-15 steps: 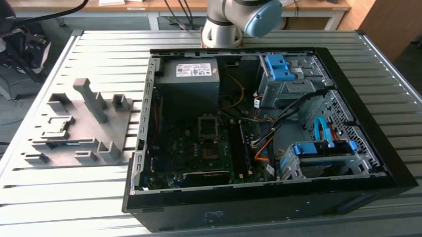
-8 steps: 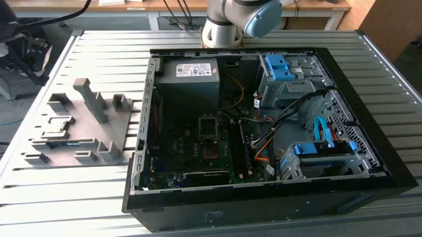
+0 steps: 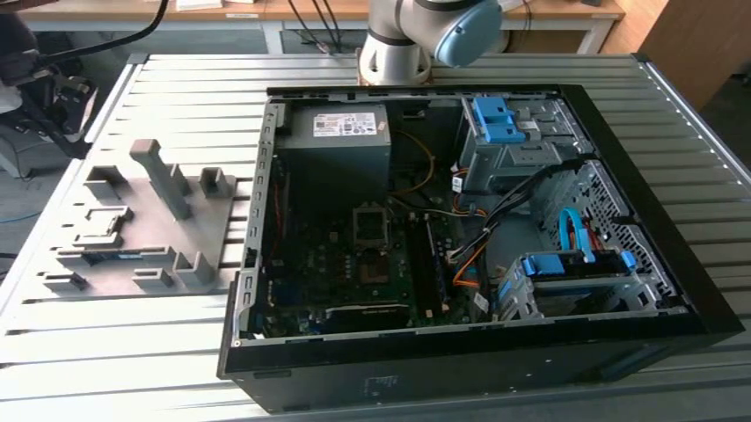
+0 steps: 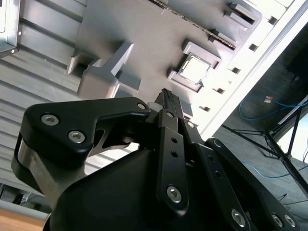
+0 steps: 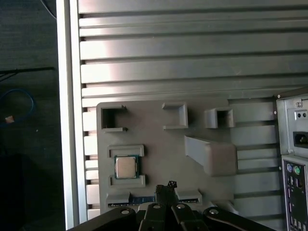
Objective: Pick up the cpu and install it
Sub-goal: 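Reach for the cpu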
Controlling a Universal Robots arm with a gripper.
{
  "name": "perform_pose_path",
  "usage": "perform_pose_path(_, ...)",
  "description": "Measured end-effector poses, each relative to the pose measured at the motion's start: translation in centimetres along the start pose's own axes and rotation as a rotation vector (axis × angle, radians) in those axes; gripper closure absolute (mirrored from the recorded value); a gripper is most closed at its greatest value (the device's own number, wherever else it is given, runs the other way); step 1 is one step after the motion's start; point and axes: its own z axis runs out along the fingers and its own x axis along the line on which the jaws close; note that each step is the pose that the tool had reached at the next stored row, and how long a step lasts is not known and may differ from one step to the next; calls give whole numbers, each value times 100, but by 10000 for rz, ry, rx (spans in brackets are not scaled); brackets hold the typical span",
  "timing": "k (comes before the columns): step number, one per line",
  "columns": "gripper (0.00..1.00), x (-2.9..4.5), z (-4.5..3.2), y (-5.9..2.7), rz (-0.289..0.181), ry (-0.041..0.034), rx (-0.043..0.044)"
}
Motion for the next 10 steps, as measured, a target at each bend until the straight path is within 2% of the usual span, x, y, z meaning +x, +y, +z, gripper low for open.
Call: perform_pose_path(10, 90, 17, 107, -6, 1, 0, 0)
